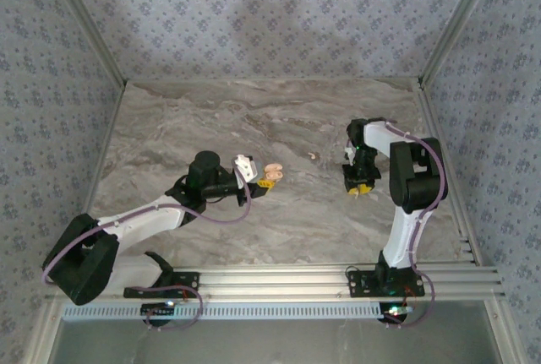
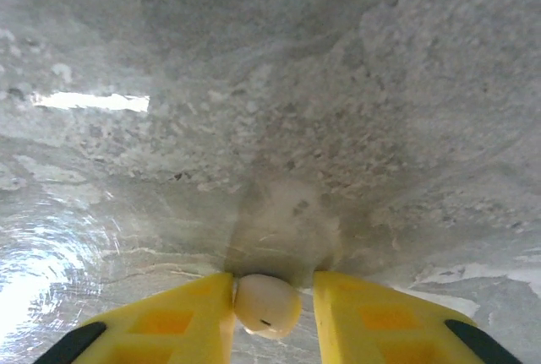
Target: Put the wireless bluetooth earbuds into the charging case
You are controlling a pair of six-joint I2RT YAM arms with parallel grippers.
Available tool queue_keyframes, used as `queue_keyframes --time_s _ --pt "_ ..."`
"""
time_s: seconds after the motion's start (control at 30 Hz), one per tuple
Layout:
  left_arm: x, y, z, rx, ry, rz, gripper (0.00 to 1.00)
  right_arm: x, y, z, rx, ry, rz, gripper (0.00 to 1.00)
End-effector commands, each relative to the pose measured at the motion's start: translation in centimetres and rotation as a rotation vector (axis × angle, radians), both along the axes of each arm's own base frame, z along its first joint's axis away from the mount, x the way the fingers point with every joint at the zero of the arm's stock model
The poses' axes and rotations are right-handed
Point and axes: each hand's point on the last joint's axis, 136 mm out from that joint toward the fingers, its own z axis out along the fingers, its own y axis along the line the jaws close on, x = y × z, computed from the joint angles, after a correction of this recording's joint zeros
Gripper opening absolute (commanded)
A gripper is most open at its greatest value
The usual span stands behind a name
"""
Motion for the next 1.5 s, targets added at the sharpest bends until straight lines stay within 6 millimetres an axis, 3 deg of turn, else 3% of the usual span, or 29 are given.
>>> queue_keyframes --time_s 0.0,0.2,0.3,0.53,0.8,0.97,1.23,1.47 --pt "-0.4 -0.1 0.8 -0.009 -0.029 -0.015 0.16 0.3 -0.3 -0.7 -0.028 -0.032 -0.003 0.3" --pt "-0.3 -0.2 0.4 0.004 -0.024 -0.02 0.16 1.2 -0.2 0.4 -0.029 -0.12 -0.008 0.28" --pt "-0.1 -0.4 0.1 0.009 -0.02 -0.019 0.16 0.6 -0.1 0.4 -0.022 -0.149 -0.012 0.27" --pt "0.7 -1.3 -0.9 -0.009 0.001 -0.013 0.15 1.2 2.1 2.6 0.075 -0.339 -0.037 0.27" --pt "0.9 -2.8 -1.8 -0.023 -0.01 -0.051 0.15 2.2 5.8 7.0 0.216 -0.572 -0.008 0.27" --pt "0.3 -3.7 -1.7 -0.037 -0.053 -0.105 0.15 2.9 8.4 11.1 0.27 -0.75 0.071 0.27" --pt "0.7 -4.2 -1.2 -0.056 -0.06 -0.109 0.15 2.0 11.3 17.3 0.371 -0.981 0.157 0.26" --pt "0.6 -5.0 0.6 -0.17 0.026 -0.125 0.15 0.6 13.0 21.2 0.496 -1.127 0.208 0.26"
